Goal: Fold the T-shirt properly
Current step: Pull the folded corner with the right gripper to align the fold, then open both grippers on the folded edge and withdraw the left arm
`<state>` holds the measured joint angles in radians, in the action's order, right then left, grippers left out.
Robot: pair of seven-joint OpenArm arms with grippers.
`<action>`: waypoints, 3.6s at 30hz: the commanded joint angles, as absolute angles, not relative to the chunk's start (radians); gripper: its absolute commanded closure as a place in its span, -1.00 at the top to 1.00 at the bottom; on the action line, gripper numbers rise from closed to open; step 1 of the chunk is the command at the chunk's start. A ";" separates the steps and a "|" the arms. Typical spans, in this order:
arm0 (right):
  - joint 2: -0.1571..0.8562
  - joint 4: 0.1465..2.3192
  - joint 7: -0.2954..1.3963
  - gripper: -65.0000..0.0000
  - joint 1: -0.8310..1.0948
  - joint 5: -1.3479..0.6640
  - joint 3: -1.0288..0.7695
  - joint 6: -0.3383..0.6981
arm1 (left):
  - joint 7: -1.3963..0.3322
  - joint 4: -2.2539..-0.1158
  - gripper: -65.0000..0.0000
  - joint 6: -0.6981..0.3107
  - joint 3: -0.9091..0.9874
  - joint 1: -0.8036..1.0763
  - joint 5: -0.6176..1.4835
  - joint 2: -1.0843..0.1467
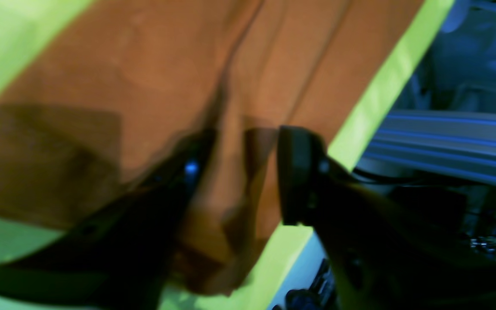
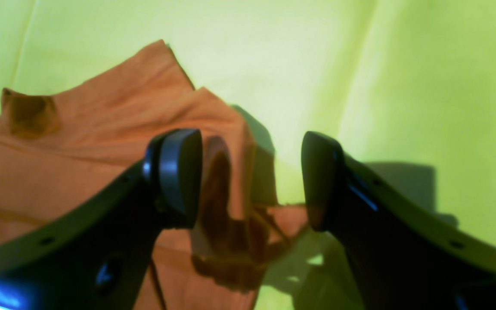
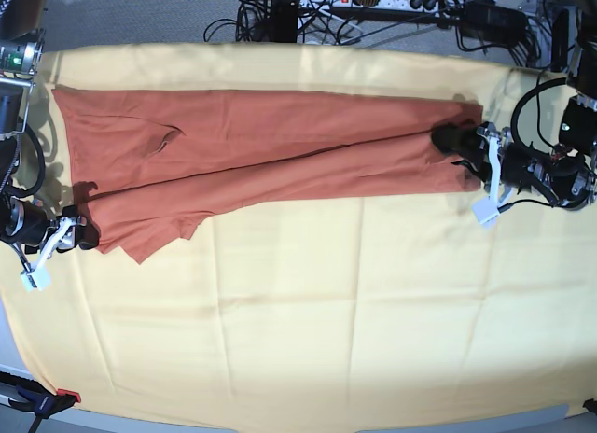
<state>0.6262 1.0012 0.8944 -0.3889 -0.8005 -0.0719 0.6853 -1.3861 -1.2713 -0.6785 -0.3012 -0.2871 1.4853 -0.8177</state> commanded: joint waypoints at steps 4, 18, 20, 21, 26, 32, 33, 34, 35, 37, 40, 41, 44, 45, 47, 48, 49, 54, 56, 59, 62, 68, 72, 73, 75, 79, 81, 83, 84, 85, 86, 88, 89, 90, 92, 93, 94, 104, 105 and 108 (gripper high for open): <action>0.651 1.019 0.870 0.18 -0.447 -0.904 -0.079 0.698 | -1.348 -1.282 -0.13 -0.684 -0.292 -0.279 1.474 -0.839; 0.512 1.019 0.882 0.18 -0.447 -0.870 -0.078 0.698 | -1.308 -1.281 -0.13 -0.684 -0.292 -0.258 1.449 -0.831; 0.492 1.019 0.865 0.18 -0.438 -0.840 -0.078 0.698 | -1.309 -1.281 -0.13 -0.684 -0.292 -0.258 1.449 -0.831; 0.485 1.019 0.856 0.18 -0.434 -0.812 -0.078 0.698 | -1.309 -1.281 -0.13 -0.684 -0.292 -0.258 1.449 -0.831; 0.477 1.018 0.767 0.18 -0.411 -0.656 -0.078 0.677 | -1.309 -1.281 -0.13 -0.684 -0.292 -0.257 1.448 -0.831; 0.477 1.018 0.754 0.18 -0.365 -0.669 -0.078 0.643 | -1.308 -1.281 -0.13 -0.684 -0.292 -0.258 1.449 -0.831; 0.477 1.018 0.768 0.18 -0.358 -0.701 -0.078 0.672 | -1.308 -1.281 -0.13 -0.684 -0.292 -0.258 1.449 -0.831; 0.477 1.018 0.786 0.17 -0.350 -0.731 -0.078 0.696 | -1.308 -1.281 -0.13 -0.684 -0.292 -0.258 1.449 -0.831; 0.477 1.018 0.805 0.14 -0.346 -0.767 -0.078 0.698 | -1.308 -1.281 -0.13 -0.684 -0.292 -0.258 1.449 -0.831; 0.477 1.018 0.847 0.01 -0.346 -0.842 -0.078 0.698 | -1.308 -1.281 -0.13 -0.684 -0.292 -0.258 1.449 -0.831; 0.477 1.018 0.861 -0.36 -0.360 -0.910 -0.079 0.698 | -1.308 -1.281 -0.13 -0.684 -0.292 -0.258 1.449 -0.831; 0.477 1.018 0.861 -0.55 -0.366 -0.918 -0.079 0.698 | -1.308 -1.281 -0.13 -0.684 -0.292 -0.258 1.449 -0.831; 0.477 1.019 0.862 -1.00 -0.390 -0.921 -0.079 0.698 | -1.308 -1.281 -0.13 -0.684 -0.292 -0.258 1.449 -0.831; 0.479 1.019 0.862 -1.00 -0.397 -0.920 -0.079 0.698 | -1.308 -1.281 -0.13 -0.684 -0.292 -0.258 1.449 -0.831; 0.481 1.019 0.863 -1.00 -0.406 -0.921 -0.079 0.698 | -1.308 -1.281 -0.13 -0.684 -0.292 -0.258 1.449 -0.831; 0.482 1.019 0.871 -1.00 -0.409 -0.922 -0.079 0.698 | -1.308 -1.281 -0.13 -0.684 -0.292 -0.258 1.449 -0.831; 0.483 1.022 0.879 -1.00 -0.410 -0.928 -0.079 0.698 | -1.309 -1.281 -0.13 -0.685 -0.292 -0.258 1.448 -0.831; 0.485 1.049 1.010 -1.00 -0.406 -1.036 -0.079 0.698 | -1.309 -1.281 -0.13 -0.685 -0.292 -0.258 1.449 -0.831; 0.485 1.062 1.075 -1.00 -0.406 -1.091 -0.079 0.698 | -1.309 -1.281 -0.13 -0.688 -0.292 -0.258 1.448 -0.831; 0.495 1.099 1.124 -1.00 -0.389 -1.168 -0.079 0.698 | -1.309 -1.281 -0.13 -0.688 -0.292 -0.258 1.448 -0.831; 0.514 1.175 1.147 -1.00 -0.348 -1.217 -0.079 0.698 | -1.309 -1.281 -0.13 -0.688 -0.292 -0.258 1.448 -0.831; 0.559 1.377 1.184 -1.00 -0.228 -1.253 -0.079 0.698 | -1.309 -1.281 -0.13 -0.688 -0.292 -0.258 1.448 -0.831; 0.601 1.467 1.184 -1.00 -0.149 -1.253 -0.079 0.698 | -1.310 -1.281 -0.13 -0.688 -0.292 -0.258 1.448 -0.831; 0.613 1.481 1.185 -1.00 -0.133 -1.253 -0.079 0.698 | -1.309 -1.281 -0.13 -0.688 -0.292 -0.258 1.448 -0.831; 0.634 1.504 1.198 -1.00 -0.105 -1.253 -0.079 0.698 | -1.310 -1.281 -0.13 -0.688 -0.292 -0.258 1.448 -0.831; 0.670 1.523 1.219 -1.00 -0.064 -1.253 -0.079 0.698 | -1.309 -1.281 -0.13 -0.688 -0.292 -0.258 1.448 -0.831; 0.685 1.523 1.226 -1.00 -0.050 -1.253 -0.079 0.698 | -1.310 -1.281 -0.13 -0.688 -0.292 -0.258 1.448 -0.831; 0.695 1.523 1.252 -1.00 -0.037 -1.253 -0.079 0.698 | -1.313 -1.281 -0.13 -0.688 -0.292 -0.258 1.448 -0.831; 0.698 1.523 1.272 -1.00 -0.033 -1.253 -0.079 0.698 | -1.314 -1.281 -0.13 -0.688 -0.292 -0.258 1.448 -0.831; 0.700 1.523 1.297 -1.00 -0.031 -1.254 -0.079 0.698 | -1.313 -1.281 -0.13 -0.688 -0.292 -0.258 1.448 -0.831; 0.701 1.523 1.318 -1.00 -0.030 -1.254 -0.079 0.698 | -1.313 -1.281 -0.13 -0.688 -0.292 -0.258 1.448 -0.831; 0.702 1.523 1.341 -1.00 -0.030 -1.254 -0.079 0.698 | -1.313 -1.281 -0.13 -0.688 -0.292 -0.258 1.448 -0.831; 0.702 1.523 1.348 -1.00 -0.030 -1.254 -0.079 0.698 | -1.313 -1.281 -0.13 -0.688 -0.292 -0.258 1.448 -0.831; 0.702 1.523 1.352 -1.00 -0.030 -1.254 -0.079 0.698 | -1.313 -1.281 -0.13 -0.688 -0.292 -0.258 1.448 -0.831; 0.709 1.523 1.363 -1.00 -0.030 -1.254 -0.079 0.698 | -1.317 -1.281 -0.13 -0.688 -0.292 -0.258 1.448 -0.831; 0.715 1.523 1.375 -1.00 -0.030 -1.254 -0.079 0.698 | -1.317 -1.281 -0.13 -0.688 -0.292 -0.258 1.448 -0.832; 0.722 1.523 1.390 -1.00 -0.030 -1.254 -0.079 0.698 | -1.317 -1.281 -0.13 -0.688 -0.292 -0.258 1.448 -0.833; 0.773 1.523 1.396 -1.00 -0.025 -1.254 -0.079 0.698 | -1.316 -1.281 -0.13 -0.688 -0.291 -0.258 1.395 -0.838; 0.773 1.523 1.396 -1.00 -0.020 -1.254 -0.079 0.698 | -1.317 -1.281 -0.13 -0.688 -0.291 -0.261 1.395 -0.838; 0.772 1.523 1.396 -1.00 -0.007 -1.253 -0.078 0.698 | -1.316 -1.281 -0.13 -0.688 -0.291 -0.264 1.395 -0.852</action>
<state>0.7456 1.5074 1.3998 0.0090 -1.2385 -0.0696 0.6853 -1.2938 -1.2758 -0.6891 -0.2958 -0.2497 1.4410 -0.8215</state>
